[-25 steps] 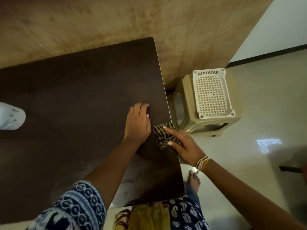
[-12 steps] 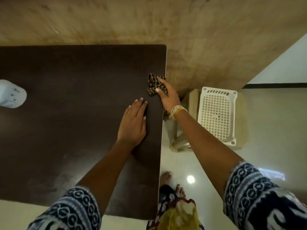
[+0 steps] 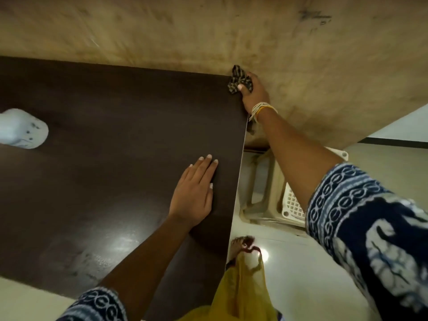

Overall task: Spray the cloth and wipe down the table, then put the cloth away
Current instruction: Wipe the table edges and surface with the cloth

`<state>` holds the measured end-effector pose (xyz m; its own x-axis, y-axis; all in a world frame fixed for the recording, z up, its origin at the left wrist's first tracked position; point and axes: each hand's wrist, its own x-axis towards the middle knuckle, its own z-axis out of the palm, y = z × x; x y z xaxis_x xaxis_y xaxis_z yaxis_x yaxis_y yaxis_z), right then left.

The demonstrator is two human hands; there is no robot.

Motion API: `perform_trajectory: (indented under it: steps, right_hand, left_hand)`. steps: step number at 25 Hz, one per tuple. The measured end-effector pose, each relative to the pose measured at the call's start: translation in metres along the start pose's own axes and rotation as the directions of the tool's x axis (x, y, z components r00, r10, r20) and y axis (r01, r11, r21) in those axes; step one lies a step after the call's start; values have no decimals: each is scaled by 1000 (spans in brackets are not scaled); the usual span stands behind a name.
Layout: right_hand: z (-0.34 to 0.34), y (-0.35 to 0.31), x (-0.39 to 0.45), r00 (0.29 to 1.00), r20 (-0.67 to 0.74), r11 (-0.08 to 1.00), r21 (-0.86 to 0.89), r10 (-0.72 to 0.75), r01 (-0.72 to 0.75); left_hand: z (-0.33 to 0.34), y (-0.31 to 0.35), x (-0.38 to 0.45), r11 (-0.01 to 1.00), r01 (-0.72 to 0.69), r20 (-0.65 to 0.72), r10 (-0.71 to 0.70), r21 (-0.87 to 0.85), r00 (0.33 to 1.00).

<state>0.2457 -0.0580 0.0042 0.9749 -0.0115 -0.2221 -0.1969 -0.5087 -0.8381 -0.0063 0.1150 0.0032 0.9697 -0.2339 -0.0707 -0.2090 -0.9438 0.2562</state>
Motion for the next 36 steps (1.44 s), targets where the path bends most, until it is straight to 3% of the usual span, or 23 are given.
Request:
perform_trajectory:
  steps: [4,7,9,10,12,14,16,22,28,31,33,36]
  right_hand:
    - [-4,-1,24,995,-7,991,-88,103,-103]
    - [11,-3,13,955,-138,957,163,263,-240]
    - [31,-3,-12,893,-294,934,217,340,-284]
    - [41,-2,-23,883,-360,952,163,302,-259]
    - [46,5,-28,913,-392,981,-101,111,-163]
    - [32,5,-13,964,-256,903,-427,-76,-42]
    - [23,-1,6,976,-87,803,-586,-202,113]
    - [23,6,-12,926,155,647,-675,-345,354]
    - [15,36,-112,728,488,373,-638,-481,674]
    - [10,22,-85,719,550,327,-647,-425,688]
    - [15,3,-52,781,506,358,-698,-367,620]
    - [28,-17,-26,903,373,501,-752,-212,428]
  left_hand:
    - [-1,-1,-1,1000,17,26,-17,19,1000]
    - [-1,-3,-4,999,25,35,-26,23,999]
    - [-3,-5,-2,999,32,33,-33,21,999]
    - [-3,-5,-1,999,33,32,-33,21,999]
    - [-3,-3,-1,999,38,20,-39,14,999]
    - [-2,0,-1,999,45,11,-45,0,999]
    - [-1,-1,1,999,44,5,-43,-9,999]
    - [0,-5,0,999,39,-16,-40,-27,999]
    - [3,-3,0,997,59,-34,-60,-39,998]
    - [3,-3,1,999,34,-29,-35,-20,999]
    - [3,-6,2,1000,10,-49,-10,-7,999]
    - [3,-3,0,1000,-2,-53,2,-14,999]
